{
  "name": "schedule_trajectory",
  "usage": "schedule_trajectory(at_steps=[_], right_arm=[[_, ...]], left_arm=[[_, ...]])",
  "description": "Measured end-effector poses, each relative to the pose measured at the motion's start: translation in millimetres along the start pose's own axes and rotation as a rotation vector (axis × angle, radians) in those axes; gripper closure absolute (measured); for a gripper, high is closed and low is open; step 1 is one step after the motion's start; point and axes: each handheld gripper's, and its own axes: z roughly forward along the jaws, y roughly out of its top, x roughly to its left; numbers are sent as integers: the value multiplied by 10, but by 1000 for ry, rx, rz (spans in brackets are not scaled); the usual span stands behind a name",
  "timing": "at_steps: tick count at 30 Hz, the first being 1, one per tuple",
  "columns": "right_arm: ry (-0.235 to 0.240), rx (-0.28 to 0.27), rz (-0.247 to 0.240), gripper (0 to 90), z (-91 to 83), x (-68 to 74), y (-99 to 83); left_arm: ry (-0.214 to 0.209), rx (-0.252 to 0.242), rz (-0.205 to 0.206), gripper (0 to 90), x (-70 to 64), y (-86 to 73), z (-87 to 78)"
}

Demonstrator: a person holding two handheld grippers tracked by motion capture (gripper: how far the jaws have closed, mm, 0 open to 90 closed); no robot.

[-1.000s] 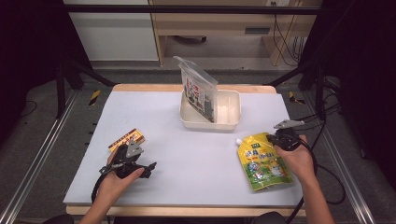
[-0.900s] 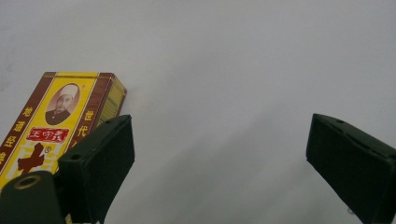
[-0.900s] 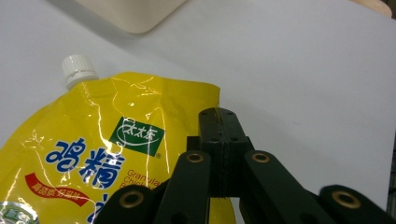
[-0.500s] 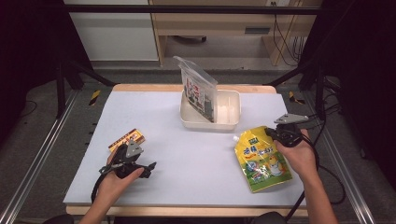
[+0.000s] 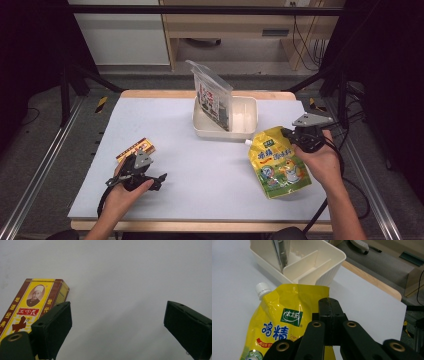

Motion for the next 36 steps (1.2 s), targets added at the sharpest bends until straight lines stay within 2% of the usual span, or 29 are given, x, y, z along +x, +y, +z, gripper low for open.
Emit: schedule_trajectory(at_steps=[10,25,30,36], right_arm=[[13,-41,-46,900,-56,146,214],[51,-87,-106,900,-85,341,443],[71,-111,-121,900,-102,448,523],[102,-135,-169,900,-136,606,633]], left_arm=[[2,-6,-3,78,8,0,-11],[-1,-11,-4,80,7,7,-22],[-4,-16,-9,87,15,14,-37],[-10,-40,-13,94,29,73,-105]])
